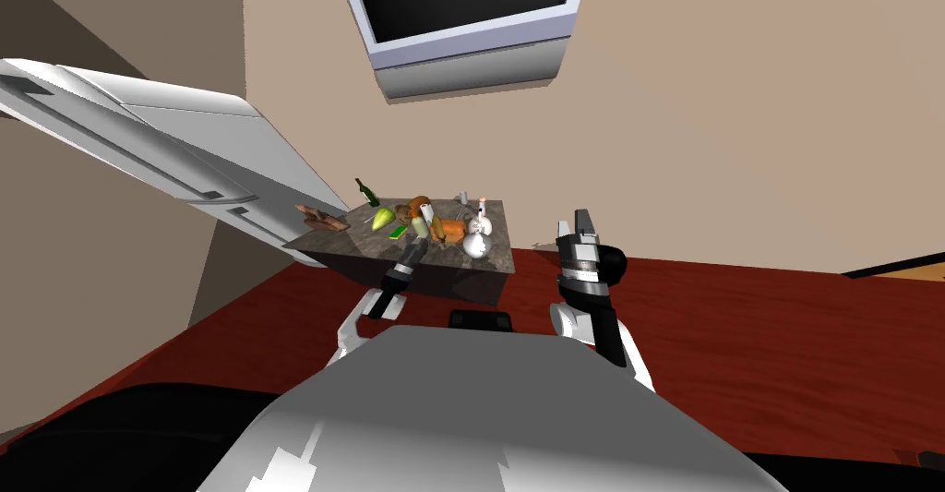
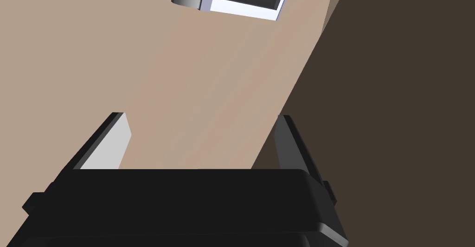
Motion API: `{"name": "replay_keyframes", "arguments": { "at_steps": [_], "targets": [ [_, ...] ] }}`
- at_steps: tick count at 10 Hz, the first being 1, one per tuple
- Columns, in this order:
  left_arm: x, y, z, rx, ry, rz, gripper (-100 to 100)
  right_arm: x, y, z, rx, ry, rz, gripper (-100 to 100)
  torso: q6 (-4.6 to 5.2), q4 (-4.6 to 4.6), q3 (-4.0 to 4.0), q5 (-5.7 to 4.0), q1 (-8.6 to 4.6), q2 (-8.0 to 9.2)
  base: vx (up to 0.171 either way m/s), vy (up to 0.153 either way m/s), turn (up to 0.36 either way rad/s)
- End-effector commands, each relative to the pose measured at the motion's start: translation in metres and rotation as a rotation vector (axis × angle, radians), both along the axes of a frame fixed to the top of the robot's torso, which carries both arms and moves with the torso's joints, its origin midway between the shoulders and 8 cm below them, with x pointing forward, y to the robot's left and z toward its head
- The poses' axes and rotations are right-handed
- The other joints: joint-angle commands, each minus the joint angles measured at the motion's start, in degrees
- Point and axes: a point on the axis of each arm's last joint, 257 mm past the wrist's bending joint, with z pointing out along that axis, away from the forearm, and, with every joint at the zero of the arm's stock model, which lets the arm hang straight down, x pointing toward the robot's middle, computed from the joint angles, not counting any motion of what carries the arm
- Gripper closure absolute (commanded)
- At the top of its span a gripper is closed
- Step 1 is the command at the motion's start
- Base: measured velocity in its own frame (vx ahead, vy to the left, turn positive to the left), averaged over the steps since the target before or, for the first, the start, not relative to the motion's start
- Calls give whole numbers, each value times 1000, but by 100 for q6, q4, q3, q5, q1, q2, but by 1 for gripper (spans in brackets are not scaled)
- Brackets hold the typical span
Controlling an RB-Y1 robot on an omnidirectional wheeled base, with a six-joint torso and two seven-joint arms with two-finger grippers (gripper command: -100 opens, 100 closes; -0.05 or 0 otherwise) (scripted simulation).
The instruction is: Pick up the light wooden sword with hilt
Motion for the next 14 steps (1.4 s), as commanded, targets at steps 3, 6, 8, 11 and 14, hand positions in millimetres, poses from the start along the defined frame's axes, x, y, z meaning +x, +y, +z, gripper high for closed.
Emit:
{"name": "replay_keyframes", "arguments": {
  "at_steps": [3,6,8,11,14],
  "targets": [
    [8,13,-30,176,43,9,-100,0,0,0,0,0,0,0,0,0,-1,0,1,-2,57,-16,-83],
    [12,28,-56,344,80,15,-100,0,0,0,0,0,0,0,-1,1,3,0,1,5,46,-18,-79],
    [14,38,-70,440,98,17,-100,0,0,0,0,0,0,0,-1,0,-1,-1,-2,-2,66,-23,-94],
    [16,40,-72,460,101,17,0,0,0,0,0,0,0,0,-3,1,4,0,0,8,32,-10,-30],
    [42,40,-75,455,86,12,-100,0,0,0,0,0,0,0,-2,11,29,-1,-2,50,-69,-11,15]
  ]
}}
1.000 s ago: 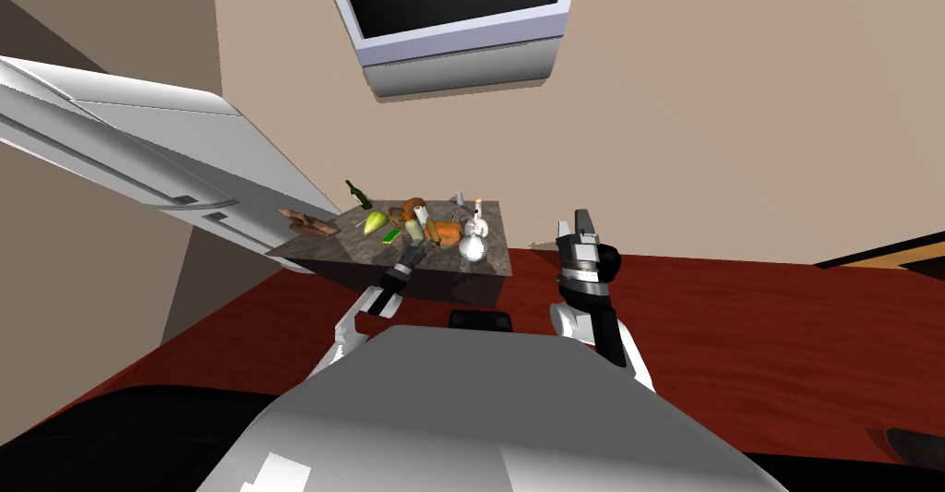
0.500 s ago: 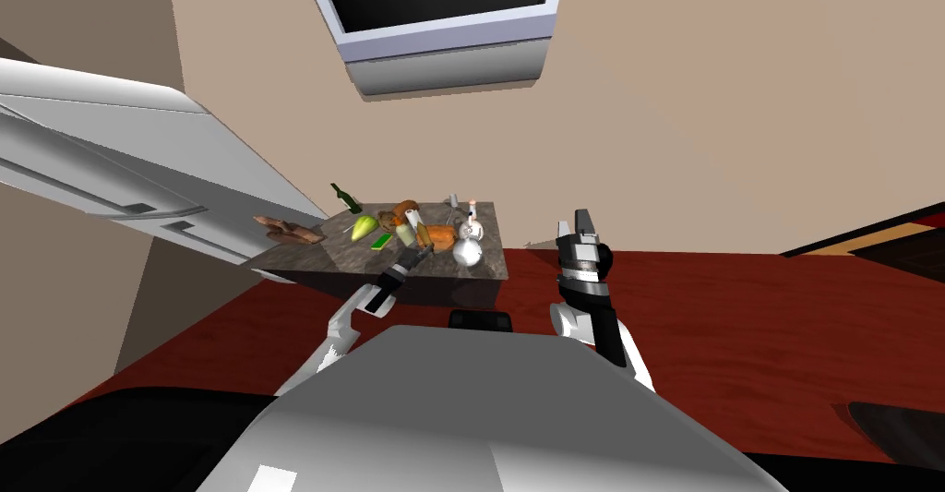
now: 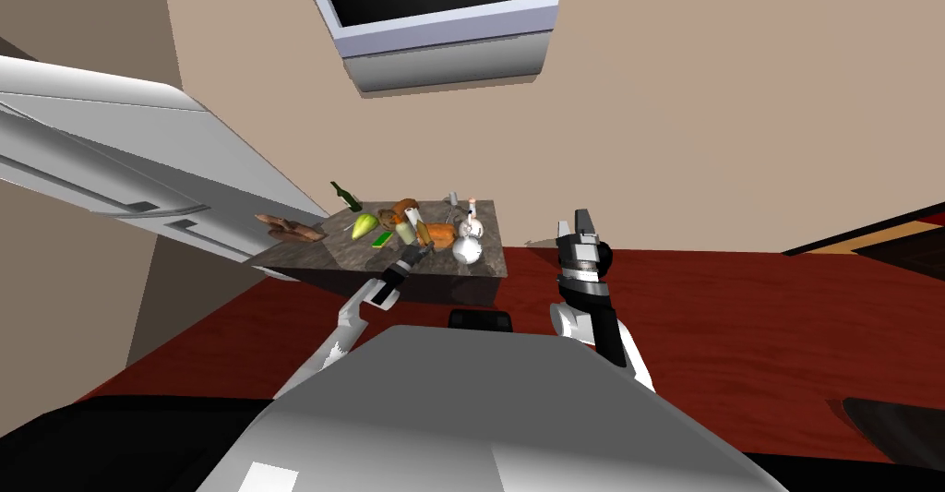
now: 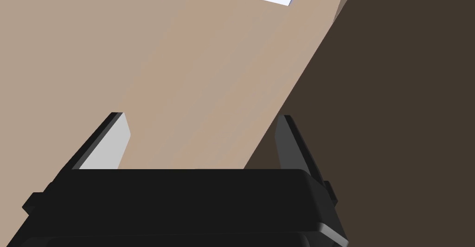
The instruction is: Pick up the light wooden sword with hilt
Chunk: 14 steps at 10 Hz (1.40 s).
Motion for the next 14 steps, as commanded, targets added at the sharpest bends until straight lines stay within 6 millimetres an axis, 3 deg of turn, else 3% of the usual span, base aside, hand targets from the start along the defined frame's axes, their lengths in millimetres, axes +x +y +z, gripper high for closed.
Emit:
{"name": "replay_keyframes", "arguments": {
  "at_steps": [1,2,4,5,6,8,10,11,13,14],
  "targets": [
    [5,8,-8,3,15,14,-100,0,0,0,0,0,0,0,0,0,0,0,0,0,-5,12,-7],
    [13,-5,-5,-9,-6,-16,-100,0,0,0,0,0,0,0,-1,-3,-7,1,4,-11,-48,3,32],
    [31,4,-7,-2,-5,0,-100,0,0,0,0,0,0,0,0,1,3,0,-2,6,-65,-6,7],
    [30,10,-17,0,15,12,-100,0,0,0,0,0,0,0,0,0,0,0,-2,0,-12,-1,-3],
    [40,-5,-8,-12,-13,-23,-100,0,0,0,0,0,0,0,-1,-2,-6,0,-1,-10,-55,7,38],
    [56,1,-7,-6,-16,-11,-100,0,0,0,0,0,0,0,0,1,3,0,-1,6,-62,-3,4],
    [56,11,-23,-3,16,10,-100,0,0,0,0,0,0,0,-2,-3,-6,-1,-3,-10,-5,-4,-2],
    [67,-2,-17,-12,-6,-20,-100,0,0,0,0,0,0,0,-2,-4,-10,0,-2,-17,-52,-6,34],
    [82,4,-16,-7,-4,-7,-100,0,0,0,0,0,0,0,-1,1,3,-1,-1,6,-68,2,4],
    [81,10,-26,-6,16,6,-100,0,0,0,0,0,0,0,-1,0,1,0,-1,1,-10,-4,-3]
  ]
}}
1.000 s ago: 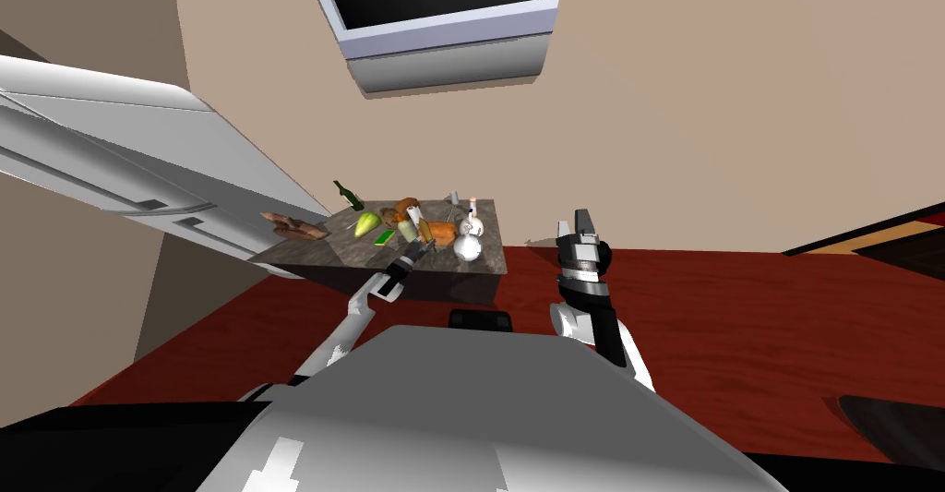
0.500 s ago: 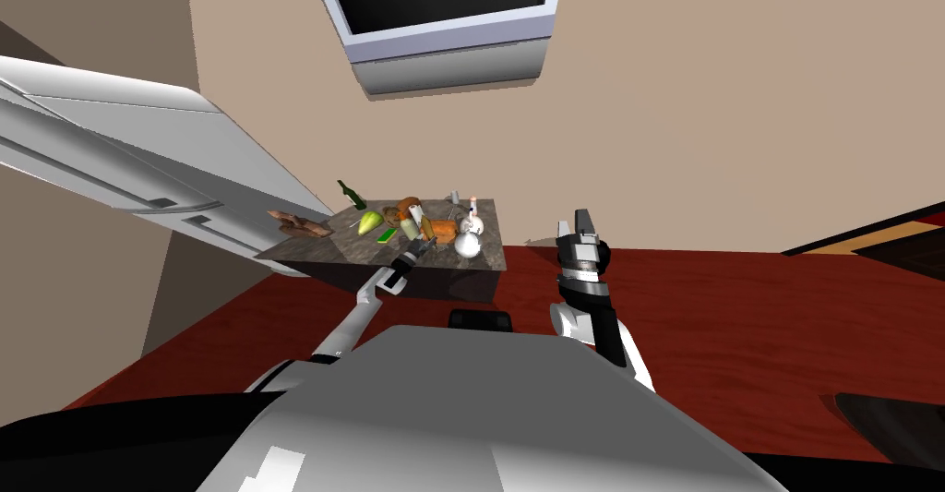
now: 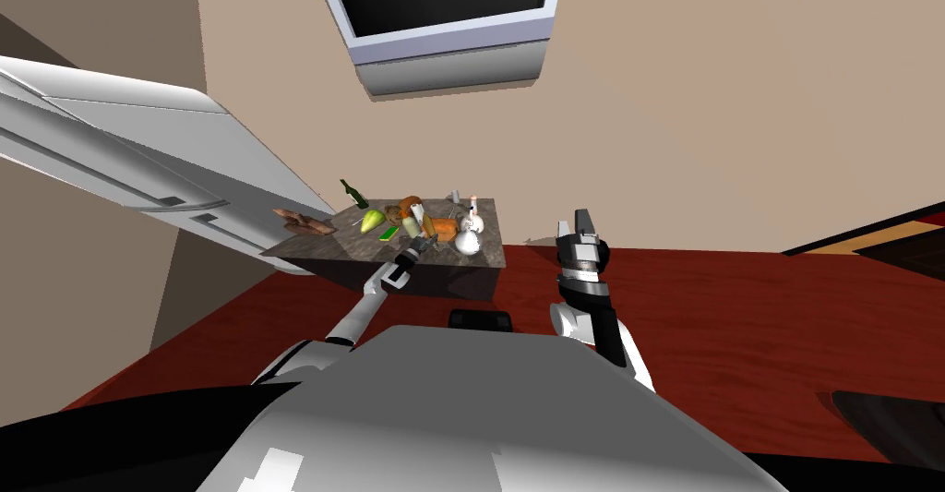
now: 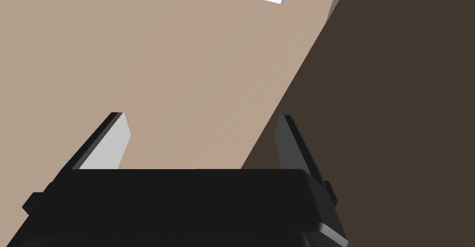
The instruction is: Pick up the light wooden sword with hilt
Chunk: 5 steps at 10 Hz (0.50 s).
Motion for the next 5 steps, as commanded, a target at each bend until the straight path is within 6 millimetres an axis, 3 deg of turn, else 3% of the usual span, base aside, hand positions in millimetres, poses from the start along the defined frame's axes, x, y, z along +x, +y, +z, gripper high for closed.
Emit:
{"name": "replay_keyframes", "arguments": {
  "at_steps": [1,3,4,5],
  "targets": [
    [11,-14,3,-8,-16,-28,-100,0,0,0,0,0,0,0,0,0,0,0,0,0,-61,-5,36],
    [27,-7,4,-2,-11,-11,-100,0,0,0,0,0,0,0,2,3,8,-1,-4,15,-58,-8,5],
    [26,0,-6,-1,10,2,-100,0,0,0,0,0,0,0,1,2,5,-1,-2,8,-10,2,-5],
    [35,-16,3,-8,-14,-33,-100,0,0,0,0,0,0,0,0,0,-1,0,1,-1,-60,0,37]
  ]
}}
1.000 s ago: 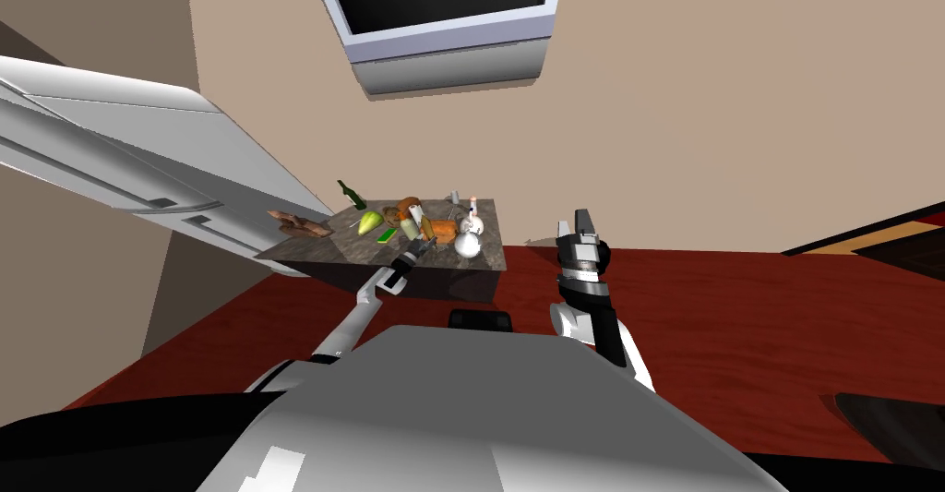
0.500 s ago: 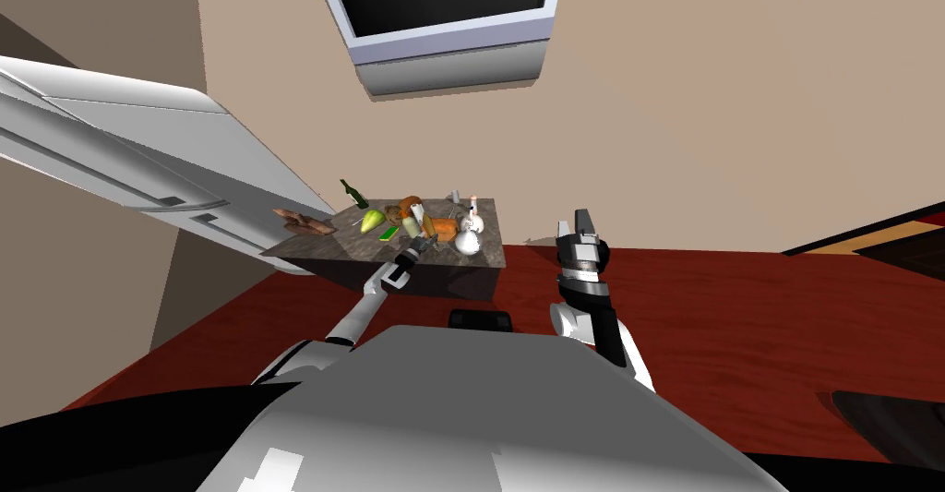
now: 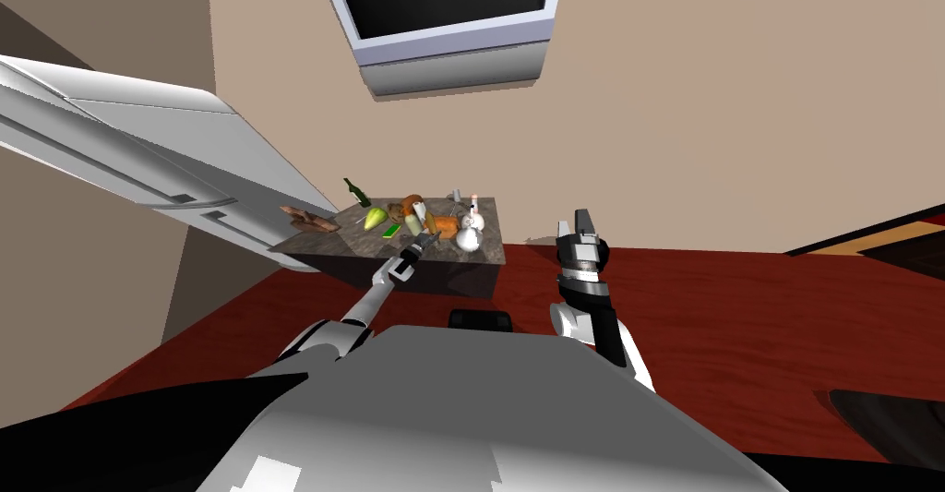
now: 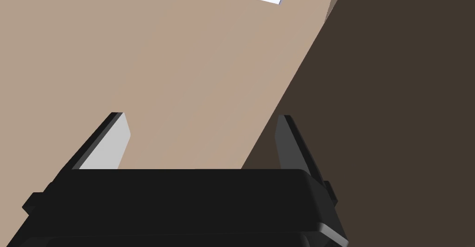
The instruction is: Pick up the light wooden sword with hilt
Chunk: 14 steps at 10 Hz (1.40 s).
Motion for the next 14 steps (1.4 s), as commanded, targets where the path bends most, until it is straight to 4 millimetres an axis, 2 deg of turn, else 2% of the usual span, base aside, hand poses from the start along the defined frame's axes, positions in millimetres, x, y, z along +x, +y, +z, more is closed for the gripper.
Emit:
{"name": "replay_keyframes", "arguments": {
  "at_steps": [1,3,4,6,7,8,10,11,12,13,14],
  "targets": [
    [12,-4,5,1,-8,-7,-100,0,0,0,0,0,0,0,0,0,0,0,0,0,-82,-7,12],
    [18,5,-3,5,14,13,-100,0,0,0,0,0,0,0,0,1,1,-1,-2,0,-26,-2,-3],
    [28,-10,4,1,-4,-17,-100,0,0,0,0,0,0,0,-2,-1,-5,0,1,-10,-66,-1,40],
    [42,-5,10,5,-3,-4,-100,0,0,0,0,0,0,0,-1,3,5,-1,-2,7,-57,-4,4],
    [41,0,1,6,15,6,-100,0,0,0,0,0,0,0,0,1,1,-1,-1,-1,-7,1,-6],
    [51,-15,11,3,-6,-25,-100,0,0,0,0,0,0,0,-2,-2,-5,0,1,-11,-54,-5,35],
    [63,-9,14,8,2,-7,-100,0,0,0,0,0,0,0,-1,2,5,-1,-4,7,-62,-6,5],
    [62,-5,8,8,14,0,-100,0,0,0,0,0,0,0,-1,2,2,-1,-2,1,-9,6,-5],
    [69,-23,20,6,-10,-35,-100,0,0,0,0,0,0,0,-2,-1,-4,0,2,-9,-57,6,37],
    [77,-23,28,8,-18,-32,-100,0,0,0,0,0,0,0,-1,0,0,0,1,0,-82,-2,11],
    [83,-18,28,11,-9,-19,-100,0,0,0,0,0,0,0,-1,2,5,-1,-2,8,-44,-4,-5]
  ]
}}
